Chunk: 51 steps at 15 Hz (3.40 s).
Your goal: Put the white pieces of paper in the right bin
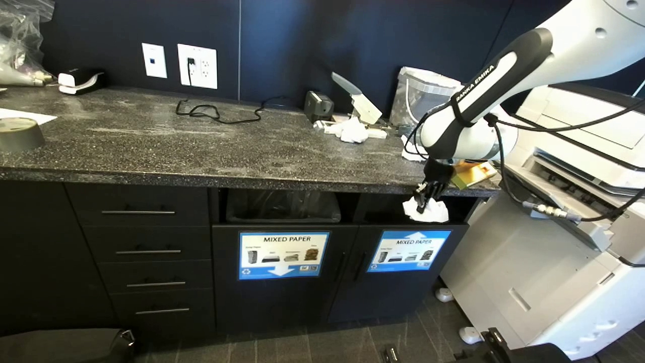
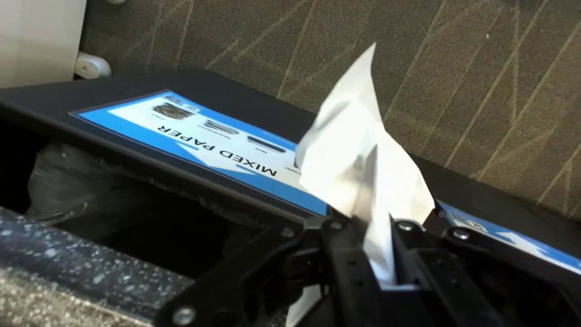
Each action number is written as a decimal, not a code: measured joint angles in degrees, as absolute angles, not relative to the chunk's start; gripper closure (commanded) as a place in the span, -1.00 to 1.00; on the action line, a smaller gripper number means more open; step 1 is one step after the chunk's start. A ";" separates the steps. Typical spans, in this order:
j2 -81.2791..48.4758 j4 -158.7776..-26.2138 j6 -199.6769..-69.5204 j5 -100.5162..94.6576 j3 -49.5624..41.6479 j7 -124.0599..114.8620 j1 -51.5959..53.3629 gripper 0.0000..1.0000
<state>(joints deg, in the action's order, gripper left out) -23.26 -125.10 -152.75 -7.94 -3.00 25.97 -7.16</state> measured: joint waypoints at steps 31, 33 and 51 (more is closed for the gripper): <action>-55.26 -116.16 -213.66 1.41 -6.11 1.36 -3.71 0.71; -57.08 -113.80 -213.96 1.67 -6.06 1.26 -3.68 0.70; -63.61 -105.72 -215.61 1.78 -4.29 -1.06 -5.48 -0.54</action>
<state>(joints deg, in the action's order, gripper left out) -63.61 -105.72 -215.61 1.78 -4.29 -1.06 -5.48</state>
